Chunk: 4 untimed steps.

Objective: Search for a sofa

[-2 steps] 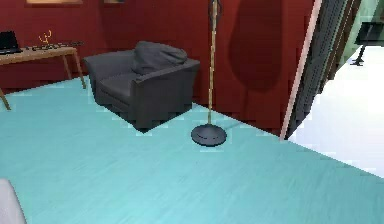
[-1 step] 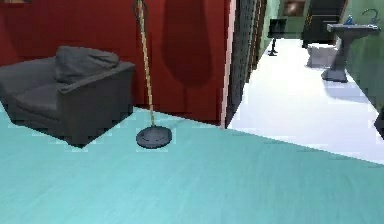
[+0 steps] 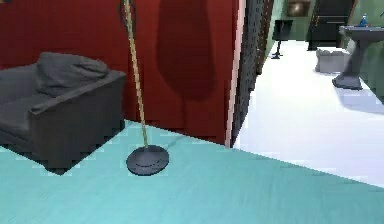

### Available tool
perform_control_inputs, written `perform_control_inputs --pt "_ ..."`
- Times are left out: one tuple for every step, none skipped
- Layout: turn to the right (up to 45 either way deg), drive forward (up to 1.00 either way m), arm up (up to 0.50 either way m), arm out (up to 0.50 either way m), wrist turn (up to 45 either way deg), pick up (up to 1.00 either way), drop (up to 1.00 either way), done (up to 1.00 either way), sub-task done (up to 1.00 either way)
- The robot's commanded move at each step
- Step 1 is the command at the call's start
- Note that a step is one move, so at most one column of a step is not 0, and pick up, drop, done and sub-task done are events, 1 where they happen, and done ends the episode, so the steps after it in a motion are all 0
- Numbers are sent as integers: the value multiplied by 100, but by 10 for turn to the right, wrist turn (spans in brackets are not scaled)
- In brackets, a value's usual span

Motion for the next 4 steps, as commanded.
perform_control_inputs --pt "-450 0 0 0 0 0 0 0 0" --pt "-450 0 0 0 0 0 0 0 0" --pt "-270 0 0 0 0 0 0 0 0" --pt "0 0 0 0 0 0 0 100 0"
